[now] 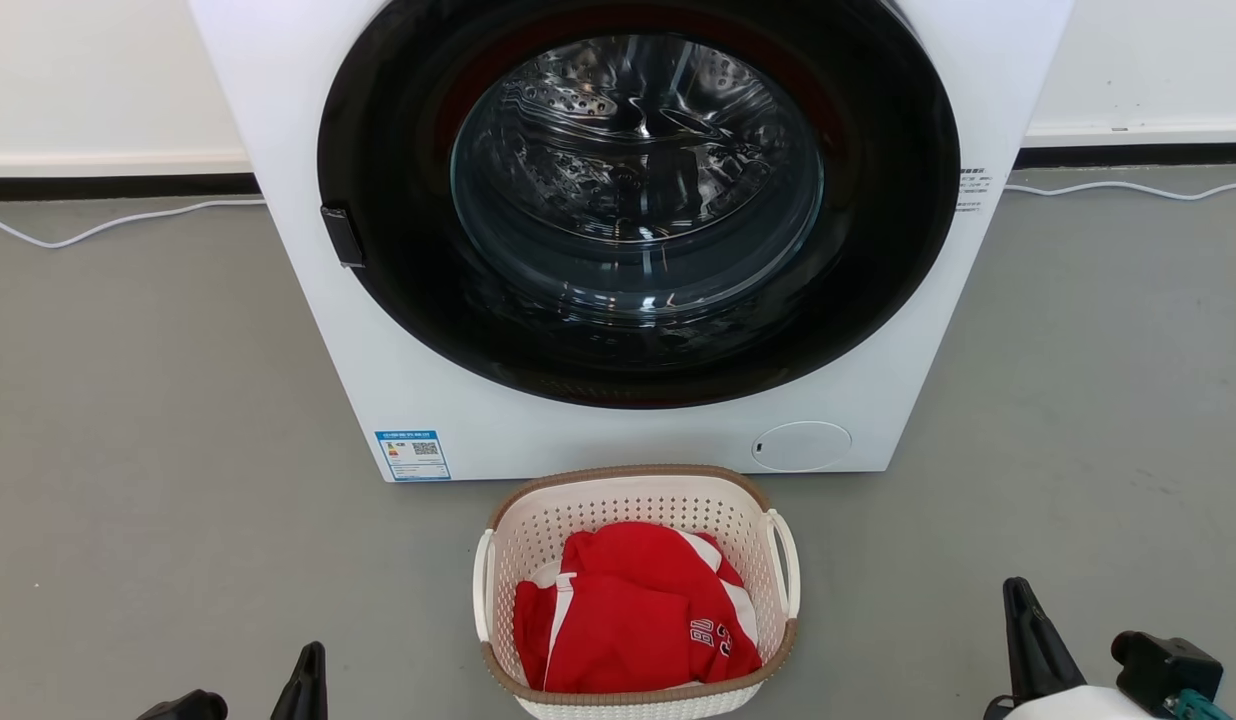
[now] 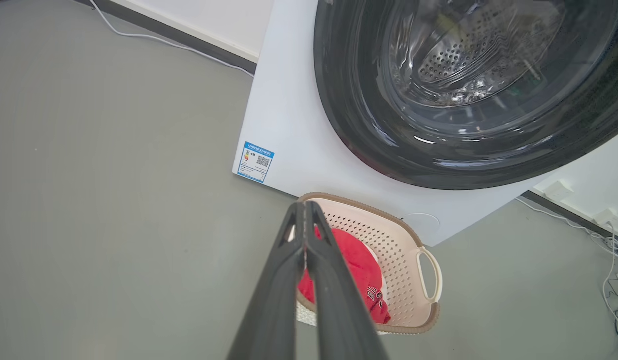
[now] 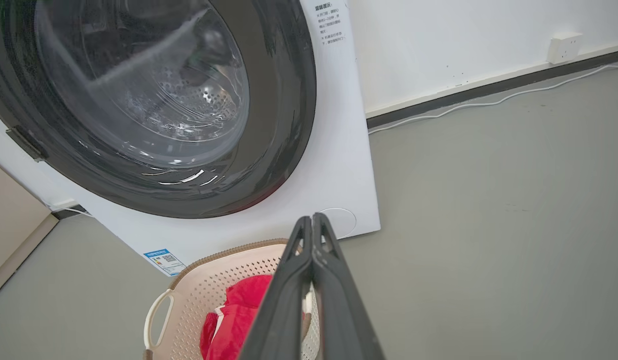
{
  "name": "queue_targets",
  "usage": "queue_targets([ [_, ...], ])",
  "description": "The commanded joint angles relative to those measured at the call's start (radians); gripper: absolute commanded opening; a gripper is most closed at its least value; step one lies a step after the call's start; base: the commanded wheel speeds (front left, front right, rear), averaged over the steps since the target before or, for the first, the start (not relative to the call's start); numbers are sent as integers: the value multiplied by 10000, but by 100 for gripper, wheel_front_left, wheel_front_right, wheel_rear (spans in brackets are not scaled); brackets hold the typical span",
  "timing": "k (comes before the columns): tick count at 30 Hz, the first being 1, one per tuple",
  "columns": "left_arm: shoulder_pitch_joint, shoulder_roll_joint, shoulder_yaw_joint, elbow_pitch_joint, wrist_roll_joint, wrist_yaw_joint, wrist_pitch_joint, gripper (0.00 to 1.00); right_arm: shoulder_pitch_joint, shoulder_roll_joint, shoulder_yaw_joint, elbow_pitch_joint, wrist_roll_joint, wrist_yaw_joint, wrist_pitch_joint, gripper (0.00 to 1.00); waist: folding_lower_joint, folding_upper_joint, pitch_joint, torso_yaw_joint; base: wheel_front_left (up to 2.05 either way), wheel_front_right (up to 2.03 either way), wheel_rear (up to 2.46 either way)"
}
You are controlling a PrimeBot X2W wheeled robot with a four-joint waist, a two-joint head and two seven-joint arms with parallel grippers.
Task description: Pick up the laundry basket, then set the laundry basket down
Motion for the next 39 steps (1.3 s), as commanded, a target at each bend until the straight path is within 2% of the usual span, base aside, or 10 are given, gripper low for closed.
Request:
queue_targets([
  [1,-460,52,132,-311,-291,-84,38,0,-375,-87,26,-289,355,13,59,0,-2,-1,0,-4,0,0,0],
  [39,-945,-128,447,-721,-4249,-236,1156,0,-695,-115,67,-768,5264,34,1174,0,-2,-1,-9,-110,0,0,0],
])
